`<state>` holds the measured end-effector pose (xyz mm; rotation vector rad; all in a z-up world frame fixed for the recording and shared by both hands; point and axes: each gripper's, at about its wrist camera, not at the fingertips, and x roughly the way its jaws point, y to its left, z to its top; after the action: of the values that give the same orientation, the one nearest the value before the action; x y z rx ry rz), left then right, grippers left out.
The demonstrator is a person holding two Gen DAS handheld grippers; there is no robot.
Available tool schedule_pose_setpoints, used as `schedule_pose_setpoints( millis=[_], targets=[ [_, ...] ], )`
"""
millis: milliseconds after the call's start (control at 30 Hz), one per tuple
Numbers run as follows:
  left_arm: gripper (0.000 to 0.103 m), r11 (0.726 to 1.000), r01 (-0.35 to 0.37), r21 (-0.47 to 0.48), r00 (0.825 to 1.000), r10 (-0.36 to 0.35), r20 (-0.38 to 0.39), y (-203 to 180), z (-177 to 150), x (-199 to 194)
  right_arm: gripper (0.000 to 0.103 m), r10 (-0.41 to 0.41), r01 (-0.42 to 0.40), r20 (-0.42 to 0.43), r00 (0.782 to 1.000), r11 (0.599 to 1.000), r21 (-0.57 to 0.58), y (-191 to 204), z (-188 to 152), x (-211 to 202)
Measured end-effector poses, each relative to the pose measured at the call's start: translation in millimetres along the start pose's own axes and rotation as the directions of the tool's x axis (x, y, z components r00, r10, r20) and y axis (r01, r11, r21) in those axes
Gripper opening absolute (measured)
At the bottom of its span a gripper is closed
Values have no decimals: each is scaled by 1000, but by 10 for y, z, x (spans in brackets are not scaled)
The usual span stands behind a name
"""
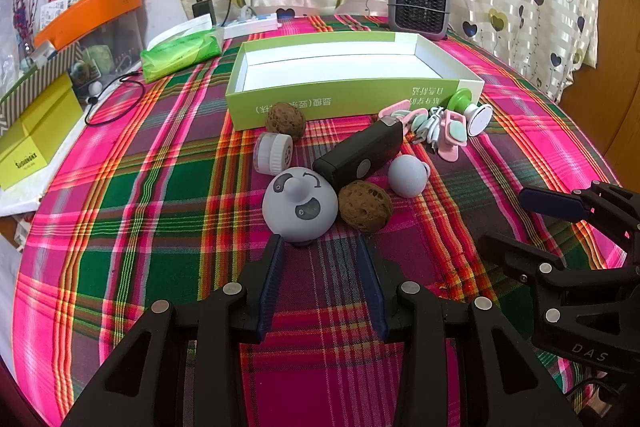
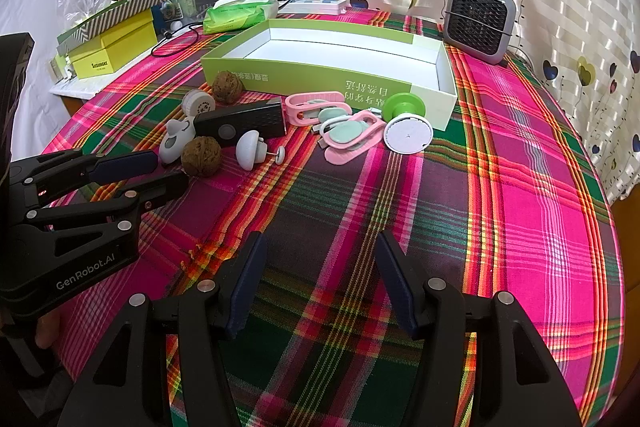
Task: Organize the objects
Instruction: 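Move the left tool toward the grey panda ball while the right tool approaches the white mushroom knob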
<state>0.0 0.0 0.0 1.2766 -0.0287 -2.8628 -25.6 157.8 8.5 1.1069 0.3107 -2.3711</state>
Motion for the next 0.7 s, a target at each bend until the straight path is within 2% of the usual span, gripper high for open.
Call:
schedule_pose_setpoints(
  millis=[700],
  targets=[
    [36, 1000, 3, 9, 1000, -3, -2, -12, -11, 8, 58, -1, 1, 0, 1000, 1000, -1, 6, -8, 7]
  ],
)
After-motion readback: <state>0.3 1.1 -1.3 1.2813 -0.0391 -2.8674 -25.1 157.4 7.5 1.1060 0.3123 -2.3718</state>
